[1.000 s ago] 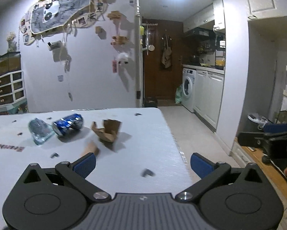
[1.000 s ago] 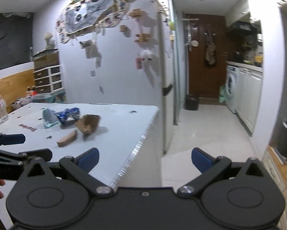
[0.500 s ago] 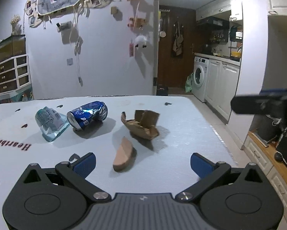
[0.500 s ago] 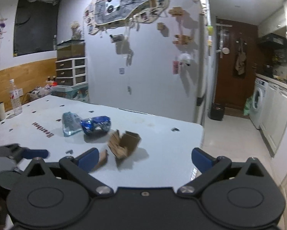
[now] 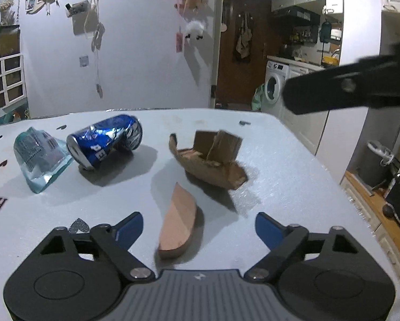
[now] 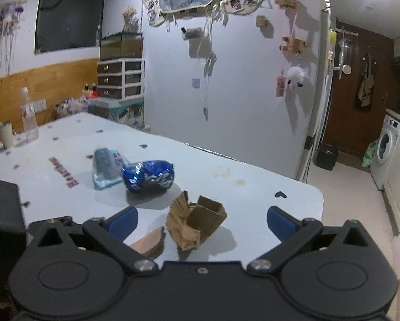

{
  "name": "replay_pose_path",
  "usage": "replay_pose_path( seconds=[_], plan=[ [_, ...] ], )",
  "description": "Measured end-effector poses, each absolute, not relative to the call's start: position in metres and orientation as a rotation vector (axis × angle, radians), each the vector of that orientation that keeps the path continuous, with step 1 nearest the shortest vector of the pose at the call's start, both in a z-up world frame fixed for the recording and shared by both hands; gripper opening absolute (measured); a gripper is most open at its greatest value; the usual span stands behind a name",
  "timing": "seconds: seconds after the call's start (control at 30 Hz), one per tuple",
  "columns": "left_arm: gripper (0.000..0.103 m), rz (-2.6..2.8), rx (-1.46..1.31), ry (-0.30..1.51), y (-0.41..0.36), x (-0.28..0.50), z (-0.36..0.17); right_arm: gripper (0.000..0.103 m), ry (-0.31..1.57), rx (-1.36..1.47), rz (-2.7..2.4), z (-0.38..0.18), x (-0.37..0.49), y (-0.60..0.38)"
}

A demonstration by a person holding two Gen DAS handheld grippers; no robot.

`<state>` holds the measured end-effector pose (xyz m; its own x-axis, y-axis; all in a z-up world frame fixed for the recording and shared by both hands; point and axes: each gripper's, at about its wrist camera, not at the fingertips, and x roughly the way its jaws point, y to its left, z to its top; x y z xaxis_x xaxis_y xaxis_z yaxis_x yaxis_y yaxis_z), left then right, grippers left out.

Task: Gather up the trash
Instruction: 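Grasp the pink wooden scrap with the left tool while the right tool grasps the cardboard piece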

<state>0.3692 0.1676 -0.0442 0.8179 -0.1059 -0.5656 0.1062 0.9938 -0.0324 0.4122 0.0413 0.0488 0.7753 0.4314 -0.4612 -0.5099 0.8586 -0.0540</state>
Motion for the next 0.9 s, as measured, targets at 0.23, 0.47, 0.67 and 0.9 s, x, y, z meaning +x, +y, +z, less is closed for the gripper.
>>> replay_pose_path(
  seconds=[0.23,0.47,0.67,0.9],
  plan=[
    [0.076,-0.118,-0.065,0.626,0.182,0.376,-0.056,0.103,0.483,-0.296,0.518,0.017,0.452,0.071],
    [0.072,-0.114,-0.051,0.626,0.182,0.38,-0.056,0.103,0.549,-0.351,0.518,-0.011,0.485,0.099],
    [0.055,-0.081,-0.038,0.62,0.183,0.381,-0.056,0.103,0.609,-0.377,0.483,-0.027,0.515,0.116],
    [0.031,-0.072,-0.072,0.61,0.189,0.381,-0.055,0.1,0.653,-0.357,0.479,-0.04,0.532,0.117]
  ],
)
